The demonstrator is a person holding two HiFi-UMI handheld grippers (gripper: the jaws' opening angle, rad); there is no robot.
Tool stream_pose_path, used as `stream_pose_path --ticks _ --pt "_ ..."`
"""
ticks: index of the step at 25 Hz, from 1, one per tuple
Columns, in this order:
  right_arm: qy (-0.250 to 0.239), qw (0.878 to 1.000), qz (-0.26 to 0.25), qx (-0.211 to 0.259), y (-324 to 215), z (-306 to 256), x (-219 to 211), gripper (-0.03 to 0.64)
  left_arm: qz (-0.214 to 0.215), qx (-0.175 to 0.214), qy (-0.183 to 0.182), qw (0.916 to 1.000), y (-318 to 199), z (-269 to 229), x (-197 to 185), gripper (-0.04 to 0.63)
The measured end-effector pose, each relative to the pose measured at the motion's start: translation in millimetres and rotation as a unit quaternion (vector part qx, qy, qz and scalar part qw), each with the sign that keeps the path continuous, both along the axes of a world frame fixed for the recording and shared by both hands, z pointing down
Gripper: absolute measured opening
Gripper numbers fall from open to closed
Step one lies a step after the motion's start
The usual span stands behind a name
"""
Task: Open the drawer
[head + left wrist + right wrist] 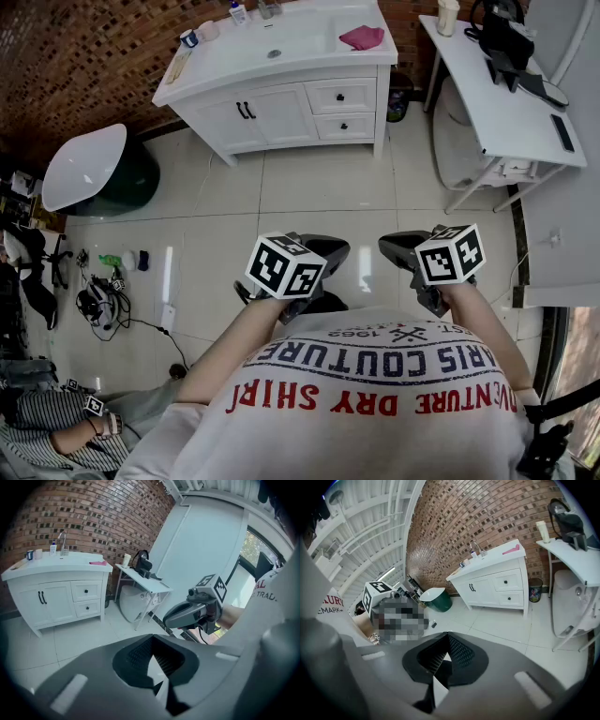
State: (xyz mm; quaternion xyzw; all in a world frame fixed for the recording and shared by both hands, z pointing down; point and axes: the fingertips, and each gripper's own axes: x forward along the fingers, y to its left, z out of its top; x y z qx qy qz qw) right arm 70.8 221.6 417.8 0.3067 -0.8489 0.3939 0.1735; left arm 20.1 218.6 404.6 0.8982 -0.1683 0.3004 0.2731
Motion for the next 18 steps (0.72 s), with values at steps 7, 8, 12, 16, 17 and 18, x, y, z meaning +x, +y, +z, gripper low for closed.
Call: stream_pose_path --ticks 7,8,12,16,17,18 --pt "-0.006 1.000 -0.011 -0.005 -46 13 -2 0.006 -0.005 -0.006 0.004 1.0000 -49 12 4 -0.003" --pt "-0.005 1.000 -0.011 -0.007 -58 15 -2 0.006 -0.005 -0.008 0.005 0.9999 -60 14 4 -0.003" --pt "-0.001 1.000 -0.006 -0.014 -117 24 -3 0.006 -0.004 -0.020 0.005 0.9998 -116 27 -1 -0.003" --pt "0.000 0.999 0.003 -0.032 -182 38 -11 0.006 -0.005 -0.033 0.000 0.9994 -187 39 -11 -0.003" --pt "0.006 0.999 0.002 -0.038 -199 41 -15 0.006 -0.003 -0.036 -0.002 0.9993 -206 41 -13 -0.003" --pt "0.012 0.999 0.001 -0.044 -217 44 -18 0.006 0.001 -0.038 -0.005 0.9992 -226 42 -16 -0.003"
